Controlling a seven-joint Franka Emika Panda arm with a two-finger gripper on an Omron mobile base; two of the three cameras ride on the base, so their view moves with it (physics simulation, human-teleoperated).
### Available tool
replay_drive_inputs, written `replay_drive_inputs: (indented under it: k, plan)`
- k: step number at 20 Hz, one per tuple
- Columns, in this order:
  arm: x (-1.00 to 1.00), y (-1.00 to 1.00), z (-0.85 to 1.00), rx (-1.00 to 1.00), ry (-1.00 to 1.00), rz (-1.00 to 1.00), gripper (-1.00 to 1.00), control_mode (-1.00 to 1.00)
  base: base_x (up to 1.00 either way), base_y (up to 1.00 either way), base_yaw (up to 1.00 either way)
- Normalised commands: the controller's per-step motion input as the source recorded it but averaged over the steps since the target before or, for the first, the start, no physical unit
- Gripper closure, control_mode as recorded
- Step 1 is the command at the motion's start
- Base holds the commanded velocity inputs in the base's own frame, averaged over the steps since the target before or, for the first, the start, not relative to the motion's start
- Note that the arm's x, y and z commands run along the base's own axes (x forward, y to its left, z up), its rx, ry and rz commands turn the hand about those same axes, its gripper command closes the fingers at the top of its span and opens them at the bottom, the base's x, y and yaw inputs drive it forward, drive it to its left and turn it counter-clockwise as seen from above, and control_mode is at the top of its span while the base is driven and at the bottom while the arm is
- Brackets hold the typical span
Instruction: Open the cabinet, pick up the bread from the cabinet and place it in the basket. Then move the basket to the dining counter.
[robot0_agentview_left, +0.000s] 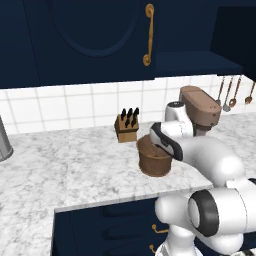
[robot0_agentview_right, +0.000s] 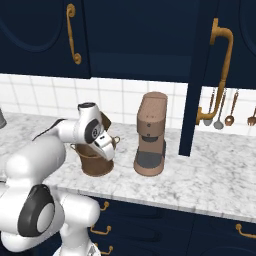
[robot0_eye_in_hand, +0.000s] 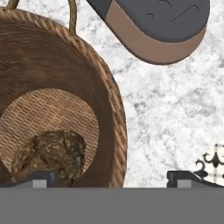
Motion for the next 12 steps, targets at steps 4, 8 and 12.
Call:
replay_drive_inputs:
  k: [4,8,12]
  plan:
    - [0.00,0.00,-0.41,0.00,0.02,0.00,-1.00,-1.00,0.00,0.00,0.00]
    - [0.02,0.00,-0.40,0.00,0.00,0.00,-1.00,-1.00,0.00,0.00,0.00]
    - [0.00,0.00,-0.21,0.02,0.00,0.00,-1.00,-1.00,0.00,0.00,0.00]
